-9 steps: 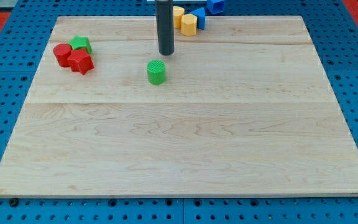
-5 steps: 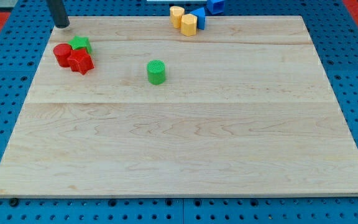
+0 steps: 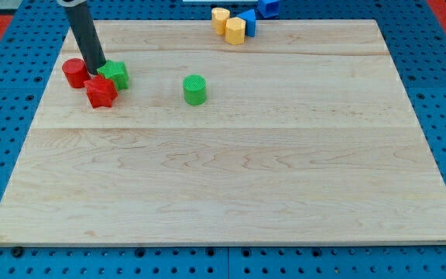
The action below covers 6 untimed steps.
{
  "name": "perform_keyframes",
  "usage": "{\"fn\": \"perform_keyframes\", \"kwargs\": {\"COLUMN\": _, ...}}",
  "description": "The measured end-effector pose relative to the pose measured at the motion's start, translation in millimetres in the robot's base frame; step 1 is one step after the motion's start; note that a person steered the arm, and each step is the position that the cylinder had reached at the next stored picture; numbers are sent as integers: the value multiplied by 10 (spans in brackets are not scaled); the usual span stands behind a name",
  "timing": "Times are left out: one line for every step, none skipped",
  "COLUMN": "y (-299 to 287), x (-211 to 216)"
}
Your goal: Push the green star into the green circle
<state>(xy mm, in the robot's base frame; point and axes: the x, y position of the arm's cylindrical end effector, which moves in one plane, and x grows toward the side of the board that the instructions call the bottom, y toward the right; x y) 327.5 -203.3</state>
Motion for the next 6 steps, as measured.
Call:
{"fn": "perform_keyframes", "kwargs": {"y": 176, "x": 68}}
{"fn": "perform_keyframes", "kwargs": {"y": 319, "x": 211}}
{"fn": "perform_keyframes", "kwargs": {"y": 584, "x": 262}}
{"fn": "perform_keyframes", "kwargs": {"y": 649, "x": 434}}
{"fn": "perform_keyframes", "kwargs": {"y": 666, "x": 434}}
{"fn": "perform_keyframes", "kwargs": {"y": 829, "x": 434}}
